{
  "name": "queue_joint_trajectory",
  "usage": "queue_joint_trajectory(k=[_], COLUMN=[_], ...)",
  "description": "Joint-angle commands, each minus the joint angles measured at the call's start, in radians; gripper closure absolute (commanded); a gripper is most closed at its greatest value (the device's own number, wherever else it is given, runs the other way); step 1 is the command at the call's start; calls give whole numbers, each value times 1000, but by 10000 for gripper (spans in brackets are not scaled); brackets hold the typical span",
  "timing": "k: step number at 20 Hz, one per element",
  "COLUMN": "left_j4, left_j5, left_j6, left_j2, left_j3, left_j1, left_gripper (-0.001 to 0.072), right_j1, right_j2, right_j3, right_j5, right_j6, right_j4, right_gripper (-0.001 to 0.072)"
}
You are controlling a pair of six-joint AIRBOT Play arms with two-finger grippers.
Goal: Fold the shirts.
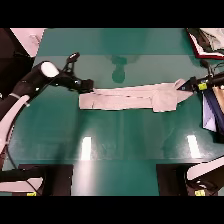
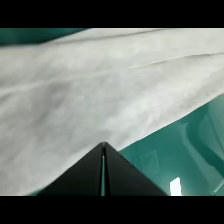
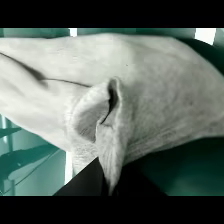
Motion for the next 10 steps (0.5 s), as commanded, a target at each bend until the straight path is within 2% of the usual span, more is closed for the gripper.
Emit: queue_joint_trajectory(k=[1, 3, 6, 10], left_j4=[-9, -11, -52, -94], left_j5=[14, 14, 15, 19], left_j6=[1, 0, 0, 0], left_j2=[-159, -288, -448, -571], left_j3=[210, 350, 490, 564], left_j1=[-109, -162, -221, -252], left_gripper=[686, 686, 686, 686], right_j1=[57, 119, 241, 397], right_j2=[92, 124, 140, 139], right_j3=[68, 138, 246, 350], right_j5=[47, 44, 54, 50], right_j6=[76, 162, 215, 253], right_j4=[20, 21, 21, 19], right_gripper=[702, 702, 702, 702])
